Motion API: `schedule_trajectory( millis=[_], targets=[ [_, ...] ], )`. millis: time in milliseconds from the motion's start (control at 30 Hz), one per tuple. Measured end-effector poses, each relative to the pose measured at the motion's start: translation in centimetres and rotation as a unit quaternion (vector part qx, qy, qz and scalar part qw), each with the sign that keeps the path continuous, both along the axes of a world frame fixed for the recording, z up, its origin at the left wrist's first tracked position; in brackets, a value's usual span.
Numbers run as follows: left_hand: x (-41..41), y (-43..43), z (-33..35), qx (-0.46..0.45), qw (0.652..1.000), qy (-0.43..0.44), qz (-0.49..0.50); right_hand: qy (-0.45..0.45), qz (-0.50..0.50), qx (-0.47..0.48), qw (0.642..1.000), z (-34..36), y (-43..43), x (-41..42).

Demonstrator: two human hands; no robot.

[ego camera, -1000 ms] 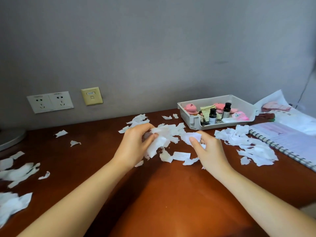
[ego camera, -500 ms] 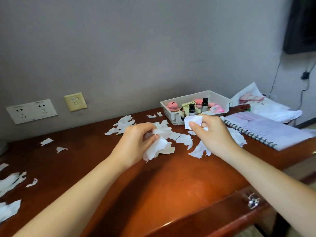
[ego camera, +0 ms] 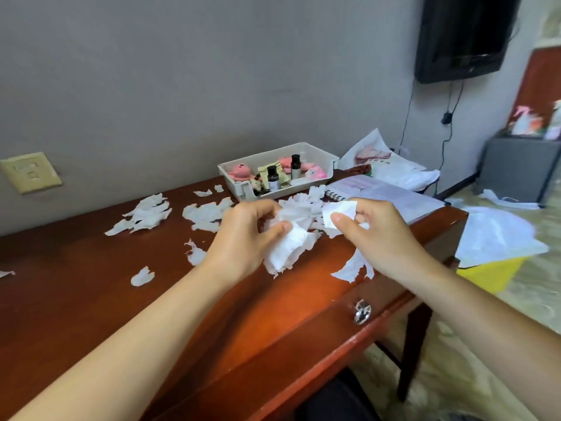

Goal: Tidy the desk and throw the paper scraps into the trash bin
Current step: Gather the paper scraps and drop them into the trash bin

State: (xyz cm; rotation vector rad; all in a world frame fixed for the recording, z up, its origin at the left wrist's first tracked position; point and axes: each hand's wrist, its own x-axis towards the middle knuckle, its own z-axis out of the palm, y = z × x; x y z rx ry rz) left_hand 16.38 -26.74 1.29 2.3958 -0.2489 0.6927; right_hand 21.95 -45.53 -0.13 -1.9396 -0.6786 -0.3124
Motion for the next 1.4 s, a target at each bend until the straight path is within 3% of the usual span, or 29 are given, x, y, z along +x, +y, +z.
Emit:
schedule_trajectory(
  millis=[367,733,1000,1400],
  targets=[
    [3.1,-12.9,-4.2,-0.029,0.984,0.034,-0.173,0.066,-0.110,-0.012,0.992,-5.3,-13.5,-0.9],
    [6.4,-23.7,-15.4,-0.028,0.954,0.167,-0.246,0.182,-0.199,-0.027,0.962,-15.0,-22.4,-1.1],
    [8.3,-28.8,-26.4,-0.058,0.922,0.325,-0.201,0.306,-0.286,-0.057,0.906,-26.0,-26.5,-0.2],
    [7.7,-33.3,-39.4,-0.085,0.864,0.491,-0.069,0.473,-0.349,-0.119,0.800,-39.3,-27.5,-1.2]
  ],
)
